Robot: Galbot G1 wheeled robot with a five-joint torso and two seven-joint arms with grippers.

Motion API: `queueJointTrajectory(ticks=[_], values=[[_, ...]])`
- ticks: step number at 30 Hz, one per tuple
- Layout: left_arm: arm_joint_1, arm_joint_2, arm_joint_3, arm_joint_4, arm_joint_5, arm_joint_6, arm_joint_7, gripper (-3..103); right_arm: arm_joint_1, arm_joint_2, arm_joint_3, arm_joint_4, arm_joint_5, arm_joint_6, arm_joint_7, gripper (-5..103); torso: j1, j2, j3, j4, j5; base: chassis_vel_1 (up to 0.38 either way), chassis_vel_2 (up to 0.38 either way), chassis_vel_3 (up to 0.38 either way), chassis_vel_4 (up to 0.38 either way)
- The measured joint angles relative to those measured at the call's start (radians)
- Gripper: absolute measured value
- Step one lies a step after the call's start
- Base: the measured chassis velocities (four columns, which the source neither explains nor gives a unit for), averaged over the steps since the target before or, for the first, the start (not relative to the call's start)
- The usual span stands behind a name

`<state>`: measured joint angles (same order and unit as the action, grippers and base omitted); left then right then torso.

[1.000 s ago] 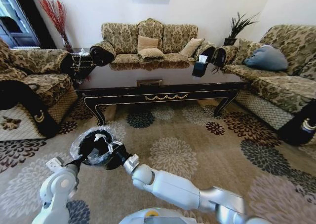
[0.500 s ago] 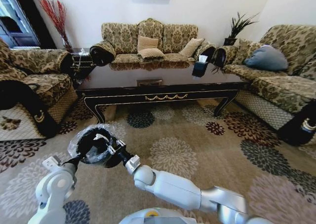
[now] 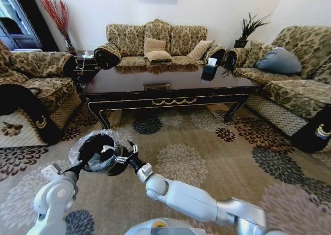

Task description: Move to the front of the table and pick up the trash from the floor, then place it into the trash bin.

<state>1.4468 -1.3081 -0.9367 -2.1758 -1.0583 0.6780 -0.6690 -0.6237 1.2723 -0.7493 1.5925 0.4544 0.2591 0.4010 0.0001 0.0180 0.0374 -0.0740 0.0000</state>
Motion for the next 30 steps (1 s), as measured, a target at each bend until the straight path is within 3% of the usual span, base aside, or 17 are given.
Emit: queueJointTrajectory(ticks=[21, 30], values=[[-0.008, -0.023, 0.027, 0.008, 0.026, -0.004, 0.020, 2, 0.081, 0.023, -0.057, -0.036, -0.006, -0.077, 0.037, 100, 0.000, 0.000, 0.000, 0.0001, -0.0001, 0.000, 0.000, 0.000, 0.000], [-0.035, -0.003, 0.031, 0.040, 0.025, -0.011, 0.037, 2, 0.136, 0.003, -0.106, -0.011, 0.039, -0.155, 0.054, 100, 0.000, 0.000, 0.000, 0.0002, -0.0001, 0.000, 0.000, 0.000, 0.000]])
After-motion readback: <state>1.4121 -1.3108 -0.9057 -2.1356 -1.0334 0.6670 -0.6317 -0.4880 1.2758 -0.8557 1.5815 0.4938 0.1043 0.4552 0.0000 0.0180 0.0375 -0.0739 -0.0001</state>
